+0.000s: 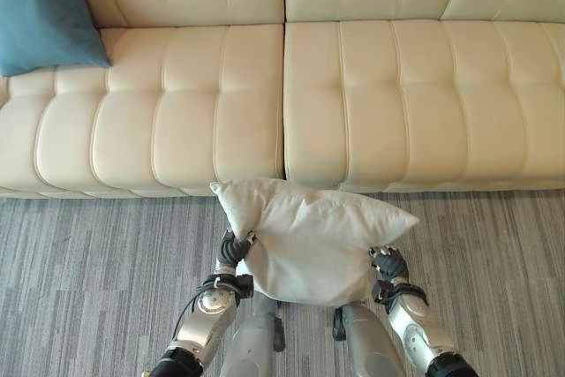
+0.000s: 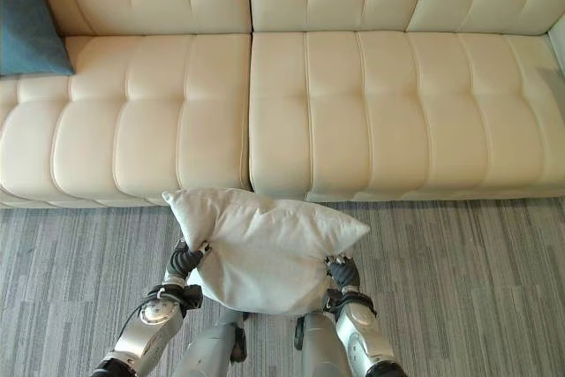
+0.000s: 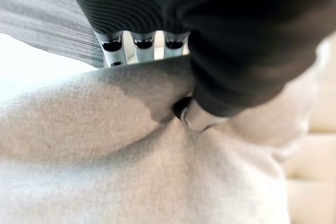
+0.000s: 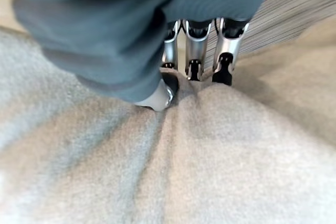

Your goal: Pick up all the scattered cushions and arrange them neatly on the sofa.

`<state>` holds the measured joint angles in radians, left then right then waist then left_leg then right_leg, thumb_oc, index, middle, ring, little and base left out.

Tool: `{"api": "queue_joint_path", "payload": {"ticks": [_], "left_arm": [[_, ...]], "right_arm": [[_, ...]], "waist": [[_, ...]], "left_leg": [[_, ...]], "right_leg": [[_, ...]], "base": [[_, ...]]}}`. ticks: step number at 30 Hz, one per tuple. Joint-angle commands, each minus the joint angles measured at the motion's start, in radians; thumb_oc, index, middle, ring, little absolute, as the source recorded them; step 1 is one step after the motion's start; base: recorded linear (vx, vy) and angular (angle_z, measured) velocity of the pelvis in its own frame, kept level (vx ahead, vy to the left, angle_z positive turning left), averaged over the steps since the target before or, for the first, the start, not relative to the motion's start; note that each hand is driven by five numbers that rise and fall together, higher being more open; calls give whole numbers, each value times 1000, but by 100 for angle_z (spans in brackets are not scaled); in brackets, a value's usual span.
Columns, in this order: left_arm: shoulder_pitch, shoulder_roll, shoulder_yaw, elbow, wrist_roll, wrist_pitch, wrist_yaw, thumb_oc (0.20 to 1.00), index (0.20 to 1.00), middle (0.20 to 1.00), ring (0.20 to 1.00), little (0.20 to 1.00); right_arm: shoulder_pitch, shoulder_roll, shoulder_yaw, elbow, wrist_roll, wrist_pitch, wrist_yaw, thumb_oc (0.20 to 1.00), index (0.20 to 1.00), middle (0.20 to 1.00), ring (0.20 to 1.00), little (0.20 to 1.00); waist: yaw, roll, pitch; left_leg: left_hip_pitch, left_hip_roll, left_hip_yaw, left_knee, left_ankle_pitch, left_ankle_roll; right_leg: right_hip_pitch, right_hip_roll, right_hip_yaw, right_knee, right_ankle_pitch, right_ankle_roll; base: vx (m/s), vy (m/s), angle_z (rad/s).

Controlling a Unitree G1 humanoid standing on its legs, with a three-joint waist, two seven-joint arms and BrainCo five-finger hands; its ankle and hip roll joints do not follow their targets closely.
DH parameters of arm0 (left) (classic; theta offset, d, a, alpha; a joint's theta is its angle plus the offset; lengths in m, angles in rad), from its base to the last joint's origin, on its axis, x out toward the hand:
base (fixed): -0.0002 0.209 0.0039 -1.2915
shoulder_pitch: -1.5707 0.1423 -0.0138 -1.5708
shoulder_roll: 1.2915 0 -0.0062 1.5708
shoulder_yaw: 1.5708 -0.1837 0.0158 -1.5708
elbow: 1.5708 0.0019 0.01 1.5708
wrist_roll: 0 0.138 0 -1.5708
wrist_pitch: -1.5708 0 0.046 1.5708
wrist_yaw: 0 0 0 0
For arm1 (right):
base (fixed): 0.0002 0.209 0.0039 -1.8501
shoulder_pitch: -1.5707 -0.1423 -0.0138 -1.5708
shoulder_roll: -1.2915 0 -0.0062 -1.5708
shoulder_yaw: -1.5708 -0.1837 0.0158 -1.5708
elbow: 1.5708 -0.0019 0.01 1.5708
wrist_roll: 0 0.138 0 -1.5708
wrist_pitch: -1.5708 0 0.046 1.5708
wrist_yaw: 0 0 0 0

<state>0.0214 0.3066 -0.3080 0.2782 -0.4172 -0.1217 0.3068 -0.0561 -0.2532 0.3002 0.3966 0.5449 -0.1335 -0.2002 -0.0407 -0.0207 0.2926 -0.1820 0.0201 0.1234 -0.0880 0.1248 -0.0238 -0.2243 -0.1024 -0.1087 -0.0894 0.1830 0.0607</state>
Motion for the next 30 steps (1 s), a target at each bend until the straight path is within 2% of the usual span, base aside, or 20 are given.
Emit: {"api": "queue_joint_path", "payload": {"ticks": [1, 3, 7, 9, 11, 12, 13, 14, 16, 17, 19, 20, 21, 22, 24, 25, 26, 30], "left_arm": [[-85, -7, 18, -117, -37, -82, -45, 200, 200, 200, 200, 200], [-46, -5, 30, -157, -38, -71, -54, 200, 200, 200, 200, 200], [-24, -11, 32, -179, -40, -61, -50, 200, 200, 200, 200, 200], [3, -21, 38, -192, -44, -48, -42, 200, 200, 200, 200, 200], [3, -21, 38, -192, -44, -48, -42, 200, 200, 200, 200, 200], [14, -26, 45, -199, -51, -48, -34, 200, 200, 200, 200, 200], [18, -29, 48, -212, -60, -57, -25, 200, 200, 200, 200, 200], [18, -29, 48, -212, -60, -57, -25, 200, 200, 200, 200, 200], [8, -30, 40, -211, -60, -59, -17, 200, 200, 200, 200, 200], [-3, -30, 36, -211, -47, -59, -7, 200, 200, 200, 200, 200], [-16, -35, 35, -207, -42, -55, 2, 200, 200, 200, 200, 200], [-19, -36, 34, -207, -34, -52, 5, 200, 200, 200, 200, 200], [-22, -36, 31, -208, -31, -50, 7, 200, 200, 200, 200, 200], [-38, -37, 23, -198, -17, -41, 12, 200, 200, 200, 200, 200], [-38, -37, 23, -198, -17, -41, 12, 200, 200, 200, 200, 200], [-49, -41, 26, -183, 1, -34, 23, 200, 200, 200, 200, 200], [-48, -40, 26, -184, 1, -34, 23, 200, 200, 200, 200, 200], [-54, -28, 29, -194, 0, -38, 29, 200, 200, 200, 200, 200]], "right_arm": [[-76, 13, -21, -110, -80, -54, 51, 200, 200, 200, 200, 200], [-42, -3, -33, -180, -113, -45, 53, 200, 200, 200, 200, 200], [-20, -1, -40, -220, -117, -43, 53, 200, 200, 200, 200, 200], [-3, 8, -44, -253, -102, -47, 46, 200, 200, 200, 200, 200], [-3, 8, -44, -253, -102, -47, 46, 200, 200, 200, 200, 200], [-4, 14, -34, -257, -91, -52, 39, 200, 200, 200, 200, 200], [-14, 15, -15, -264, -78, -60, 29, 200, 200, 200, 200, 200], [-15, 15, -15, -264, -78, -60, 29, 200, 200, 200, 200, 200], [-21, 10, -6, -271, -76, -62, 25, 200, 200, 200, 200, 200], [-29, 11, 5, -265, -82, -59, 19, 200, 200, 200, 200, 200], [-42, 14, 4, -259, -78, -57, 8, 200, 200, 200, 200, 200], [-49, 14, 5, -258, -77, -56, 5, 200, 200, 200, 200, 200], [-54, 9, 11, -253, -79, -50, 5, 200, 200, 200, 200, 200], [-55, -1, 19, -254, -103, -41, -4, 200, 200, 200, 200, 200], [-54, -1, 19, -255, -104, -41, -4, 200, 200, 200, 200, 200], [-38, 4, 15, -247, -121, -19, -5, 200, 200, 200, 200, 200], [-37, 5, 15, -248, -121, -19, -5, 200, 200, 200, 200, 200], [-16, 33, 2, -254, -126, -5, -3, 200, 200, 200, 200, 200]], "waist": [[22, -7, -43], [23, -7, -83], [24, -6, -101], [30, -5, -114], [30, -6, -113], [39, -15, -105], [58, -24, -69], [56, -23, -69], [68, -26, -45], [80, -26, -38], [80, -26, -43], [77, -25, -55], [78, -26, -63], [79, -19, -77], [78, -20, -78], [79, -33, -107], [79, -33, -108], [89, -57, -131]], "left_leg": [[81, 11, -21, 1, -95, -21], [134, 21, -19, 1, -105, -23], [172, 30, -19, 1, -112, -28], [216, 49, -22, 15, -109, -40], [217, 49, -22, 16, -110, -40], [200, 62, -35, 118, -110, -48], [143, 53, -67, 296, -100, -49], [138, 54, -70, 305, -104, -50], [66, 34, -105, 430, -86, -48], [37, 6, -137, 460, -83, -46], [-5, -27, -157, 416, -107, -37], [-7, -27, -140, 336, -128, -28], [-3, -25, -134, 255, -122, -23], [-12, -19, -125, 81, -43, -37], [-5, -20, -126, 65, -34, -37], [7, -18, -124, 25, -23, -41], [7, -19, -124, 26, -23, -41], [53, -39, -108, 6, -55, -10]], "right_leg": [[102, 19, -14, 2, -166, 46], [154, 29, -11, 2, -187, 41], [194, 38, -11, 2, -210, 34], [252, 57, -8, 9, -246, 14], [254, 57, -8, 9, -246, 14], [278, 67, -8, 16, -267, -3], [296, 70, -6, 36, -282, -21], [296, 71, -8, 37, -282, -21], [302, 67, -26, 47, -291, -29], [305, 63, -32, 52, -299, -28], [303, 57, -42, 53, -303, -24], [303, 57, -50, 45, -306, -19], [307, 60, -55, 39, -308, -16], [313, 74, -72, 28, -318, -10], [313, 73, -73, 28, -319, -10], [346, 70, -84, 10, -334, 6], [347, 69, -84, 8, -333, 6], [355, 35, -68, 31, -333, 33]], "base": [[103, -114, -3], [101, -132, -1], [77, -117, -4], [86, -213, -2], [35, -134, -3], [5, -284, 1], [1, -283, 3], [-50, -171, 6], [-31, -97, 2], [10, -48, 18], [57, 12, 33], [129, 38, 20], [227, 85, 28], [179, 65, 22], [207, 88, 30], [296, 130, 15], [412, 205, -3], [303, 209, -5]]}}
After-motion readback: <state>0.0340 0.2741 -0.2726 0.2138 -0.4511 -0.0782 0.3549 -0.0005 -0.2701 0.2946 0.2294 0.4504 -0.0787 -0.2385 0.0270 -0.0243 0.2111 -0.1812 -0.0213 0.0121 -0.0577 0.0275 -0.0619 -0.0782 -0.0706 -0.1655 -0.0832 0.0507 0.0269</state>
